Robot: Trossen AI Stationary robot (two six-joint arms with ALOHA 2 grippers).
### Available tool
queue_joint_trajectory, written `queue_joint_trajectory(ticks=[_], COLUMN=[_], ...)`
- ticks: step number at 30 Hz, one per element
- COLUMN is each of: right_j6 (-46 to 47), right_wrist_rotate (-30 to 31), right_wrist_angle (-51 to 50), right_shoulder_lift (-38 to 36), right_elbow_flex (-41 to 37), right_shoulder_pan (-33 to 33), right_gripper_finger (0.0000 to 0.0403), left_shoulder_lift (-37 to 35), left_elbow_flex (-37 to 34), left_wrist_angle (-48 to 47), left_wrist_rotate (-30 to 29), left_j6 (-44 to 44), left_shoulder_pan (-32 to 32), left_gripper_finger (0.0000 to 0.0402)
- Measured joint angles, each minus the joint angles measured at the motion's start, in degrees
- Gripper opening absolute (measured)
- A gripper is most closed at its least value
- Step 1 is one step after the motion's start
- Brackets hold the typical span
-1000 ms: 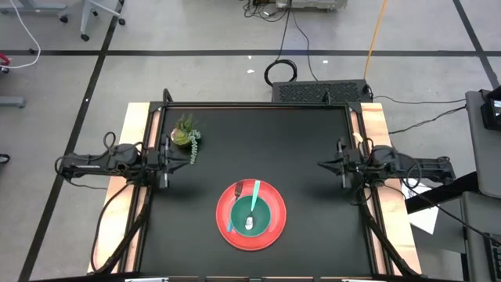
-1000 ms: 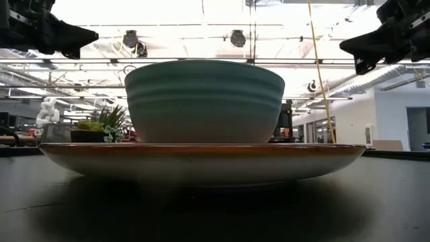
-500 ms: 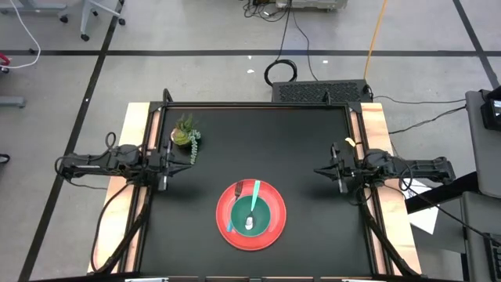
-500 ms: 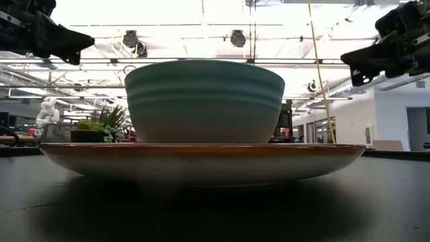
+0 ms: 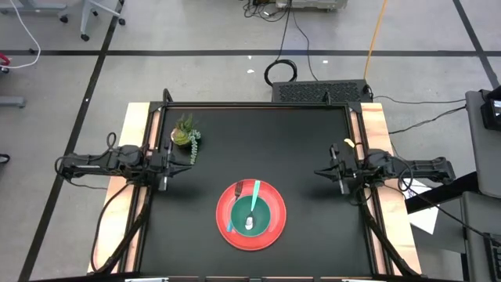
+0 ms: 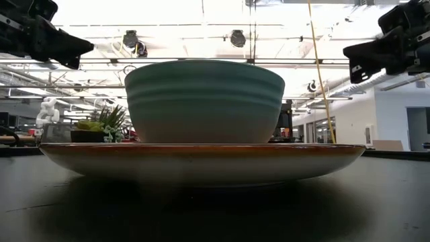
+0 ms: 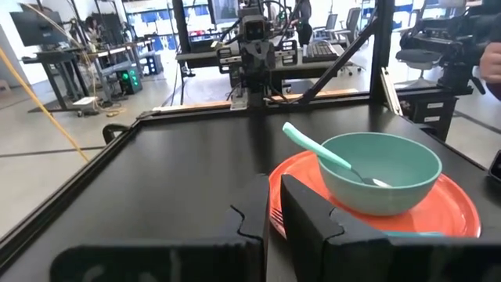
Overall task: Set table place
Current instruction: Return to Home Position
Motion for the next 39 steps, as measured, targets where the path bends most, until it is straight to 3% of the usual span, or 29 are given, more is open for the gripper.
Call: queue_joint_trajectory(ticks=[39], right_j6=[0.7], right_wrist_rotate=[0.2], right_wrist_angle=[4.9], right_shoulder_lift=[0.0], right_elbow_flex=[-0.2], right_shoulder_pan=[0.0], right_gripper_finger=[0.0], left_shoulder_lift=[0.1], left_elbow_flex=[0.0], left_wrist_angle=[1.7], left_wrist_rotate=[-1.0], left_j6=[-2.9], left_shoulder_pan=[0.0], left_gripper_finger=[0.004])
